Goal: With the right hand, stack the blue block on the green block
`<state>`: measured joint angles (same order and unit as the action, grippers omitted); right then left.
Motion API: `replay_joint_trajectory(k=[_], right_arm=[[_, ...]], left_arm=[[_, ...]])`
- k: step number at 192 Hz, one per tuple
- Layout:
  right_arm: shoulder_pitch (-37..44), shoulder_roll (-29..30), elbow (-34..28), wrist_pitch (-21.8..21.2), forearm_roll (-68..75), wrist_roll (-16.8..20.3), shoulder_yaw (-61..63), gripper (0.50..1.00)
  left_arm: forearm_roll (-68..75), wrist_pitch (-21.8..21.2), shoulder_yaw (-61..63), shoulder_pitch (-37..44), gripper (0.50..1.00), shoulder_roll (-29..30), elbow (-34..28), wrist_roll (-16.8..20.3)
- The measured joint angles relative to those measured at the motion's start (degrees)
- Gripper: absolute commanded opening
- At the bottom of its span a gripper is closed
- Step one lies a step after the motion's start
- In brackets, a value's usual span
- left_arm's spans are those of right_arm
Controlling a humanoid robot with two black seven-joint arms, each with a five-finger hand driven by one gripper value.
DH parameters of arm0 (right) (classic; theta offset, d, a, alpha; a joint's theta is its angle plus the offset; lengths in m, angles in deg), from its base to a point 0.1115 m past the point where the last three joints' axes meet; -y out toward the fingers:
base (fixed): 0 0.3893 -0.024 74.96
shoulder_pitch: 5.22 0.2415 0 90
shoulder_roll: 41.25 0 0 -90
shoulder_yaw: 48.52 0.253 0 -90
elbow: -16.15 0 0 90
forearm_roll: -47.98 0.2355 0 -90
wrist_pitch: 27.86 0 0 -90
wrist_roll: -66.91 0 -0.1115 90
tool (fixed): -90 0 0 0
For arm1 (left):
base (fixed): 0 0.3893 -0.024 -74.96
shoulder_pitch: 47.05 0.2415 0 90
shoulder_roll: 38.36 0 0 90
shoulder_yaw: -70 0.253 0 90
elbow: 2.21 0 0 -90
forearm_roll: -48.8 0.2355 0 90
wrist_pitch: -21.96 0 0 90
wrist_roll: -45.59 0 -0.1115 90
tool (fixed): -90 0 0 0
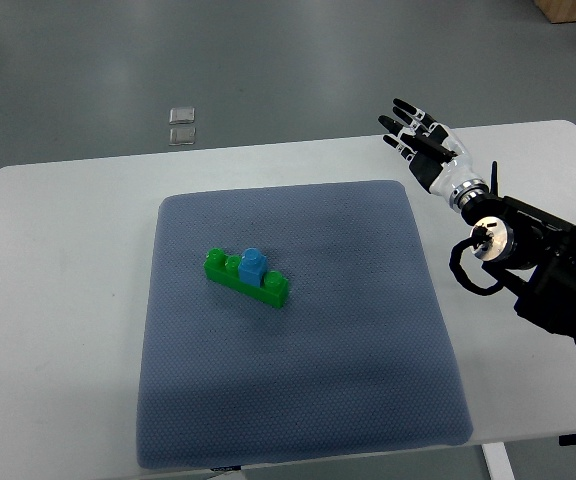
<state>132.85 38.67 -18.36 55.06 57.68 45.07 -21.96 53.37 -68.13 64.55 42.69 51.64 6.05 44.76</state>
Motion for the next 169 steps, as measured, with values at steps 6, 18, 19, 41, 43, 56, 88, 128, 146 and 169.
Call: replay_joint_trajectory(k=[6,18,19,41,43,56,88,128,146,169], right_arm=[[0.0,0.02,0.03,0.05,-0.04,-0.03,0.0,0.913],[-0.02,0.04,0.05,0.11,-0.1,-0.1,-0.01,0.913],[-0.02,0.04,0.05,0.11,-0.13,-0.1,-0.01,0.913],[-0.02,0.06,0.05,0.18,-0.62,-0.15,-0.01,0.913],[-0.02,0.06,0.05,0.18,-0.67,-0.15,-0.01,0.913],[-0.02,0.06,0.05,0.21,-1.01,-0.19,-0.02,0.913],[0.01,0.19,0.06,0.22,-1.4,-0.29,-0.07,0.913],[-0.14,0.8,0.06,0.26,-1.39,-0.3,-0.03,0.913],[-0.16,0.91,0.06,0.28,-1.3,-0.3,0.05,0.913],[-0.17,0.9,0.08,0.3,-1.27,-0.3,0.07,0.913]], left_arm=[[0.0,0.0,0.0,0.0,1.0,0.0,0.0,0.0],[0.0,0.0,0.0,0.0,1.0,0.0,0.0,0.0],[0.0,0.0,0.0,0.0,1.0,0.0,0.0,0.0],[0.0,0.0,0.0,0.0,1.0,0.0,0.0,0.0],[0.0,0.0,0.0,0.0,1.0,0.0,0.0,0.0],[0.0,0.0,0.0,0.0,1.0,0.0,0.0,0.0],[0.0,0.0,0.0,0.0,1.0,0.0,0.0,0.0],[0.0,0.0,0.0,0.0,1.0,0.0,0.0,0.0],[0.0,0.0,0.0,0.0,1.0,0.0,0.0,0.0],[0.0,0.0,0.0,0.0,1.0,0.0,0.0,0.0]])
